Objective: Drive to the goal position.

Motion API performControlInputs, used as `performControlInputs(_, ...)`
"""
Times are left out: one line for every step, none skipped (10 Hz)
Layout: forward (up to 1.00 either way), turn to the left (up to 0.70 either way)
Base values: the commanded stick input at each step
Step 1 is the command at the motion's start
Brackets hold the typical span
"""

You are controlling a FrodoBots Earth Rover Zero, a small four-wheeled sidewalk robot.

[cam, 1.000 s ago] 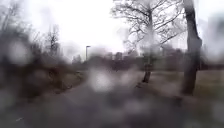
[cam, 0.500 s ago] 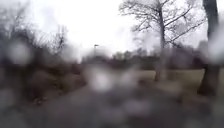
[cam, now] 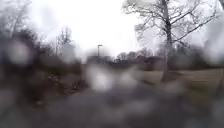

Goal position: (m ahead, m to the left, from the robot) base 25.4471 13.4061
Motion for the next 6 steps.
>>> performControlInputs(1.0, 0.0)
performControlInputs(1.0, 0.0)
performControlInputs(1.0, 0.0)
performControlInputs(1.0, 0.0)
performControlInputs(1.0, 0.0)
performControlInputs(1.0, 0.0)
